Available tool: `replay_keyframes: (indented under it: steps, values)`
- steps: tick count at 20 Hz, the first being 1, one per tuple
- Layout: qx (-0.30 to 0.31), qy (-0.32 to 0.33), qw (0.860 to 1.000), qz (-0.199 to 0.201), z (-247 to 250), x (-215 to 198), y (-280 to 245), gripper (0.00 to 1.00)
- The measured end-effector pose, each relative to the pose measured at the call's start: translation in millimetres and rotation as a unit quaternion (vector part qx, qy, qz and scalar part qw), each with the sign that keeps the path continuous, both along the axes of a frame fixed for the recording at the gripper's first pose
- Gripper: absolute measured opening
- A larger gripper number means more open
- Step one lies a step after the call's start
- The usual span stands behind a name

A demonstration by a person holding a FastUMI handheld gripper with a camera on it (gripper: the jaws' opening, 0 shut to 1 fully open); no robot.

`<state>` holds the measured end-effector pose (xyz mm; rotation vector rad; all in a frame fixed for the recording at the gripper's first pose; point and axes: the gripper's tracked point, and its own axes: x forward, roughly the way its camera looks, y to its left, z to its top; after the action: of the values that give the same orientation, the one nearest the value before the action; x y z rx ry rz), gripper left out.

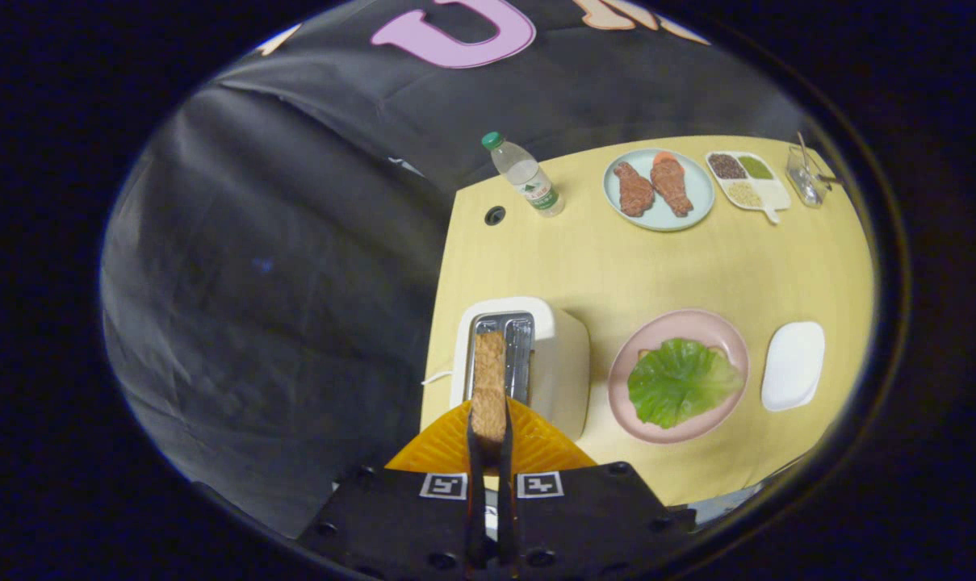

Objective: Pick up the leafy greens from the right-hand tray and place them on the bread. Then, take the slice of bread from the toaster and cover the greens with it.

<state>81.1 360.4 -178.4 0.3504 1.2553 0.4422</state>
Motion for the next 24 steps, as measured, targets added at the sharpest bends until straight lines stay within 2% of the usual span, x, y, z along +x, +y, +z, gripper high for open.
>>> replay_keyframes:
  steps: [5,9,14,18,24]
  values:
    - [0.061,0.003,0.997,-0.055,29.3,6.2,-46.9,0.09]
    - [0.067,0.003,0.994,-0.084,13.5,12.7,-95.2,0.09]
    - [0.080,0.013,0.994,-0.076,-38.4,8.2,-127.5,0.08]
    - [0.081,0.035,0.995,-0.044,-97.9,3.4,-136.7,0.08]
    - [0.068,0.015,0.997,-0.033,-154.1,25.5,-159.7,0.08]
